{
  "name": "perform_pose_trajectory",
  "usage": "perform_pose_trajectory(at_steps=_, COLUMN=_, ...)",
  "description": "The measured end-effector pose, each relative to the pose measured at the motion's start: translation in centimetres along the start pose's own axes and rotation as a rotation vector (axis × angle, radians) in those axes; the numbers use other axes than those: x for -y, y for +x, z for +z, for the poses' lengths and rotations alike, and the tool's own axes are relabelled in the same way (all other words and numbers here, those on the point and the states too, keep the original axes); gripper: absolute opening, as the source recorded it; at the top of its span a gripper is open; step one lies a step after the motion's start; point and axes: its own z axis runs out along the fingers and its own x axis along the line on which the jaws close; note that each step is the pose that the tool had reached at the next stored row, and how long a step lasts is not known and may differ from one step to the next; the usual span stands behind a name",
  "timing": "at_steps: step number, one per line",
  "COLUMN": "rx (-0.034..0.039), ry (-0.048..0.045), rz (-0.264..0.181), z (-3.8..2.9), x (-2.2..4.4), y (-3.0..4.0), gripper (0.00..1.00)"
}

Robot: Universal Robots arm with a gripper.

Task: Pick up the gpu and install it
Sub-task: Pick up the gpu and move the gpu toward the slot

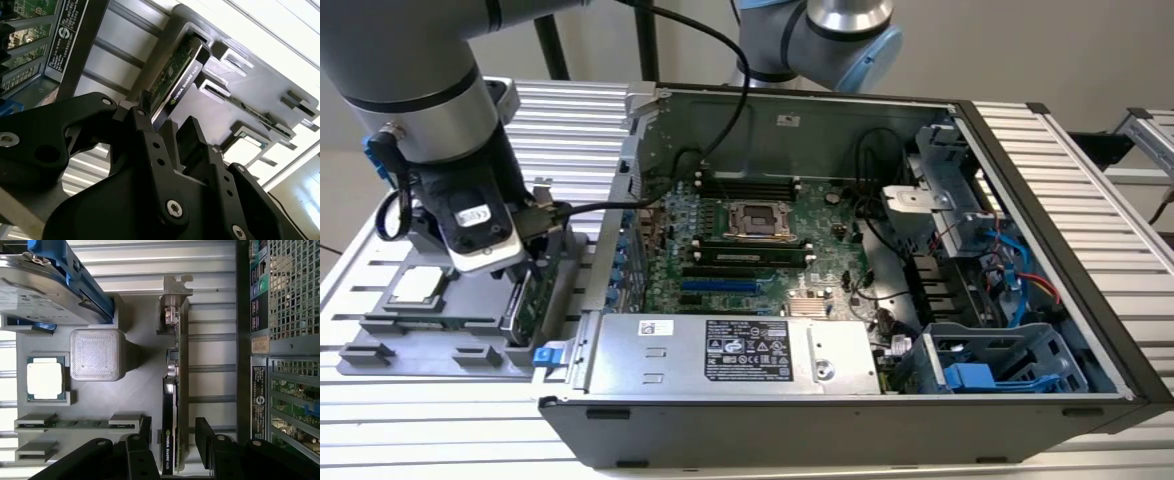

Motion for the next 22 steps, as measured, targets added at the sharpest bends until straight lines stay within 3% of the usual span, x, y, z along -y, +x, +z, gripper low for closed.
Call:
perform_pose_trajectory(at_steps=9, rx=0.0003, ry=-0.0002, rz=0.0, z=0.08, x=0.0, y=0.0, gripper=1.0)
perform_pose_trajectory(at_steps=22, rx=0.0045, ry=-0.0004, rz=0.0, z=0.96, x=0.04, y=-0.01, gripper=1.0)
